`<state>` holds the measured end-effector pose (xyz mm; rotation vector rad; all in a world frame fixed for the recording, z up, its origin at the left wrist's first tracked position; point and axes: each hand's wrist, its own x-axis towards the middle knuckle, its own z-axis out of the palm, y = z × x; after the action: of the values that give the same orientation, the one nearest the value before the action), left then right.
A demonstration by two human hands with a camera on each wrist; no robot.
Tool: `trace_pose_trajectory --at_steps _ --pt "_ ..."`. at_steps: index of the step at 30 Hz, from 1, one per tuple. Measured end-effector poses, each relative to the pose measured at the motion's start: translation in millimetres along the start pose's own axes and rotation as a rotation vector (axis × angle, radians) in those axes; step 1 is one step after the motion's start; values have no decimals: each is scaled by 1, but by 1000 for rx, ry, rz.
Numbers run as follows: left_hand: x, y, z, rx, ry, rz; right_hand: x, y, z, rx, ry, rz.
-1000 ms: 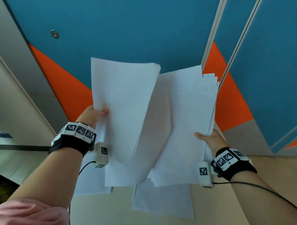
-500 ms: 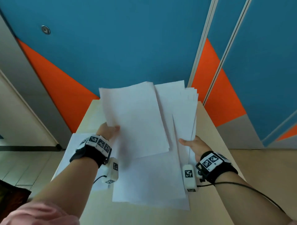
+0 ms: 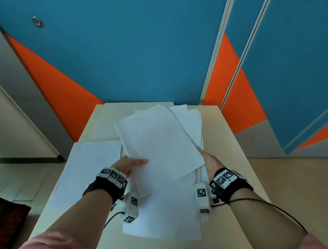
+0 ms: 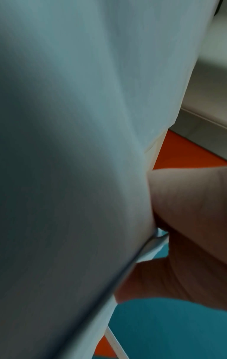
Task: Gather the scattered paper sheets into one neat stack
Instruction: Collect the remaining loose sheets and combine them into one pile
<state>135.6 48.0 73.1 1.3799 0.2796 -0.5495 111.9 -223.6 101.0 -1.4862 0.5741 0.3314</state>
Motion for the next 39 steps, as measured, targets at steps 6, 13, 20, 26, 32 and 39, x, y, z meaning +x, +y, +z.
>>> trace_pose_trajectory --at_steps 6,13,20,26,32,39 --pt "0 1 -2 -92 23 -50 15 2 4 -104 -105 0" --pt "-4 -11 -23 25 171 -81 24 4 28 -157 -188 -58" --pt "2 -22 -106 158 499 11 45 26 23 -482 213 -36" --pt "-29 -20 -144 129 658 -16 44 61 38 -979 337 284" --pt "-55 -31 -179 -31 682 -37 55 72 62 -1027 374 313" --pt "-80 -45 -210 -84 683 -94 65 71 65 -986 287 311"
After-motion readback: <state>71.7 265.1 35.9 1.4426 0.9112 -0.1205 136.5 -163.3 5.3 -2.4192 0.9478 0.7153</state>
